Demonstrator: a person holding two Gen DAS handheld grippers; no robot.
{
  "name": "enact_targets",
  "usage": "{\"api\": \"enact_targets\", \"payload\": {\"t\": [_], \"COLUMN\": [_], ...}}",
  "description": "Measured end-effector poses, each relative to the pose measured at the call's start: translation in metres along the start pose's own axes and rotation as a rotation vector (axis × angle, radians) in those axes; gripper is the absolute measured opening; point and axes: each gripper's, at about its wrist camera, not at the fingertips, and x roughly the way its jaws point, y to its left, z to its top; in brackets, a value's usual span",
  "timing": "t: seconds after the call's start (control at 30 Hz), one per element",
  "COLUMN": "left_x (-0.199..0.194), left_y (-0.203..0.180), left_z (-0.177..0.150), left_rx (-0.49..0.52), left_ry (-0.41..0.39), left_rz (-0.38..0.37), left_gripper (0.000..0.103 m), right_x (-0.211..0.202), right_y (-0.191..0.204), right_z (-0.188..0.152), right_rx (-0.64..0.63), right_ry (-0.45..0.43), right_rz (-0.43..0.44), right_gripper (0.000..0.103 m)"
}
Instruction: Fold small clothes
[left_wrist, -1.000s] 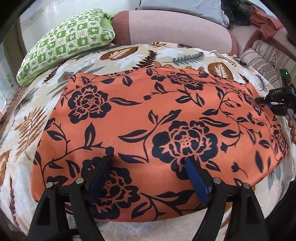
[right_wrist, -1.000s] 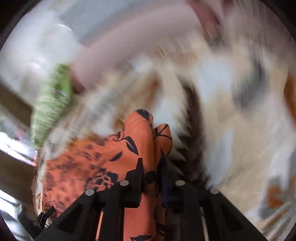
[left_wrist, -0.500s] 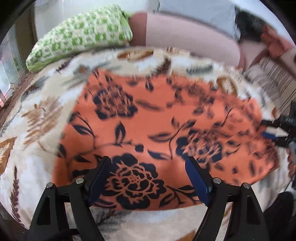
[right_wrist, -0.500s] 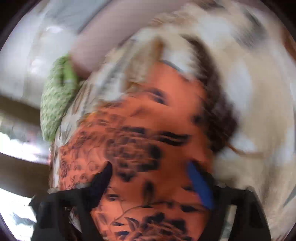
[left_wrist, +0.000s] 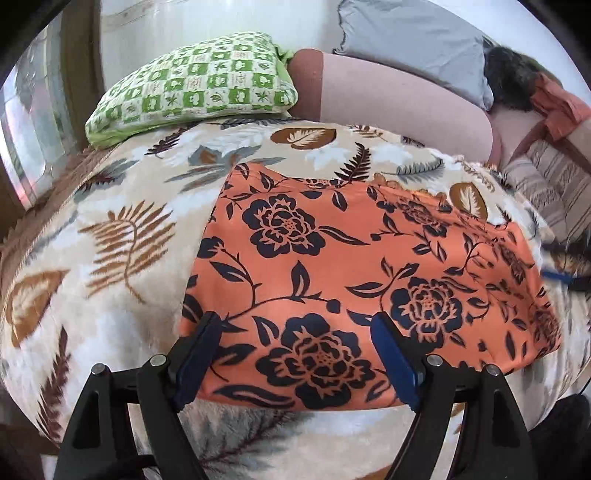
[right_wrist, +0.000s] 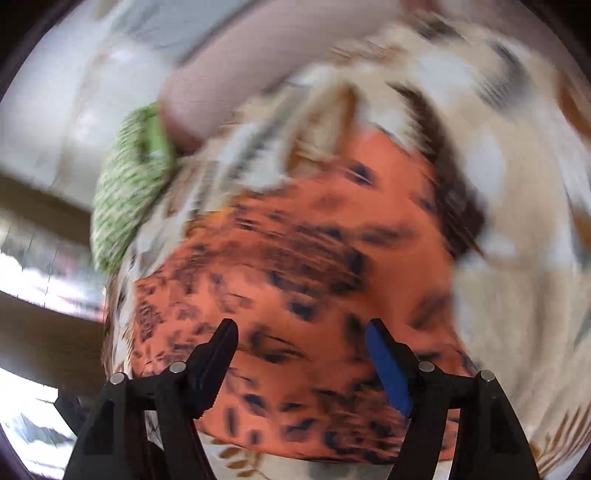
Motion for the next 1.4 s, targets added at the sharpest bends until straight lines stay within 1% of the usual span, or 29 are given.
{"api": "enact_targets", "payload": {"t": [0.1,0.13,0.2,0.23,0.27,0.3,0.33,0.37,0.43,0.5,0.53,0.6,0.67,0.77,0.8,0.83,0.87,0.9,0.93,0.97,1.0,1.03,1.07,1.1,1.13,1.17,1.27,1.37,1.4], "left_x": [0.033,0.034,0.023,0.014,0.003,-0.003,-0.002,0.007,0.031,0.023,0.015,0.001,-0.003,0.020,0.022,0.020,0.019,0.017,0.017,0.017,0.016,0.018,0.019,0.019,0.015,0.014,0.007,-0.004,-0.005], "left_y": [0.009,0.007,0.003,0.003,0.007,0.011,0.012,0.014,0.016,0.011,0.010,0.018,0.022,0.033,0.032,0.030,0.028,0.028,0.028,0.026,0.023,0.022,0.022,0.021,0.025,0.027,0.032,0.032,0.030], "left_z": [-0.014,-0.017,-0.015,-0.014,-0.014,-0.014,-0.015,-0.018,-0.025,-0.027,-0.026,-0.025,-0.028,-0.029,-0.030,-0.030,-0.030,-0.032,-0.035,-0.037,-0.038,-0.038,-0.036,-0.037,-0.036,-0.034,-0.031,-0.028,-0.026], "left_rx": [-0.007,0.026,0.048,0.035,0.013,-0.004,-0.017,-0.022,-0.004,0.038,0.034,-0.022,-0.047,-0.063,-0.053,-0.033,-0.024,-0.023,-0.022,-0.017,-0.008,0.006,0.014,0.018,0.010,-0.004,-0.060,-0.074,-0.067], "left_ry": [0.152,0.127,0.092,0.073,0.028,-0.006,-0.016,0.011,0.089,0.043,0.032,-0.031,-0.035,0.038,0.032,0.022,0.024,0.019,0.009,0.004,0.002,0.003,0.006,0.008,0.005,0.004,-0.002,-0.014,-0.013], "left_rz": [0.000,0.009,0.006,-0.028,-0.062,-0.074,-0.073,-0.073,-0.071,-0.056,-0.074,-0.110,-0.133,-0.124,-0.124,-0.120,-0.119,-0.121,-0.123,-0.118,-0.112,-0.105,-0.102,-0.101,-0.112,-0.121,-0.140,-0.112,-0.098], "left_gripper": [0.083,0.083,0.083,0.083,0.084,0.085,0.088,0.088,0.087,0.088,0.088,0.088,0.088,0.088,0.088,0.088,0.088,0.088,0.088,0.089,0.090,0.091,0.091,0.091,0.091,0.091,0.091,0.091,0.091], "right_x": [0.015,0.027,0.057,0.067,0.059,0.051,0.044,0.036,0.034,0.053,0.068,0.103,0.143,0.216,0.244,0.265,0.275,0.269,0.256,0.250,0.248,0.262,0.275,0.273,0.260,0.248,0.198,0.136,0.117], "right_y": [0.024,0.021,-0.009,-0.032,-0.043,-0.039,-0.024,0.003,0.049,0.107,0.133,0.180,0.219,0.245,0.246,0.242,0.234,0.228,0.228,0.231,0.232,0.233,0.228,0.221,0.213,0.213,0.208,0.170,0.154], "right_z": [0.019,0.024,0.030,0.032,0.033,0.035,0.040,0.044,0.049,0.052,0.051,0.047,0.043,0.038,0.038,0.040,0.048,0.054,0.061,0.064,0.063,0.060,0.057,0.057,0.059,0.059,0.048,0.032,0.028], "right_rx": [-0.056,-0.051,0.004,0.089,0.177,0.190,0.157,0.079,-0.037,-0.168,-0.214,-0.274,-0.312,-0.252,-0.233,-0.201,-0.094,-0.025,-0.014,-0.027,-0.033,-0.059,-0.067,-0.034,0.012,0.010,-0.051,-0.055,-0.043], "right_ry": [0.014,0.021,0.067,0.079,0.028,0.013,0.008,-0.018,-0.016,0.082,0.151,0.265,0.361,0.500,0.526,0.532,0.504,0.443,0.365,0.330,0.324,0.357,0.392,0.376,0.330,0.301,0.264,0.228,0.201], "right_rz": [0.115,0.110,-0.021,-0.036,0.023,0.020,-0.024,-0.043,0.025,0.122,0.179,0.302,0.388,0.476,0.450,0.403,0.440,0.475,0.506,0.530,0.537,0.485,0.393,0.398,0.425,0.428,0.469,0.480,0.473], "right_gripper": [0.079,0.082,0.083,0.075,0.074,0.074,0.074,0.075,0.075,0.078,0.079,0.079,0.079,0.079,0.079,0.078,0.078,0.078,0.078,0.078,0.079,0.081,0.080,0.071,0.071,0.071,0.071,0.072,0.075]}}
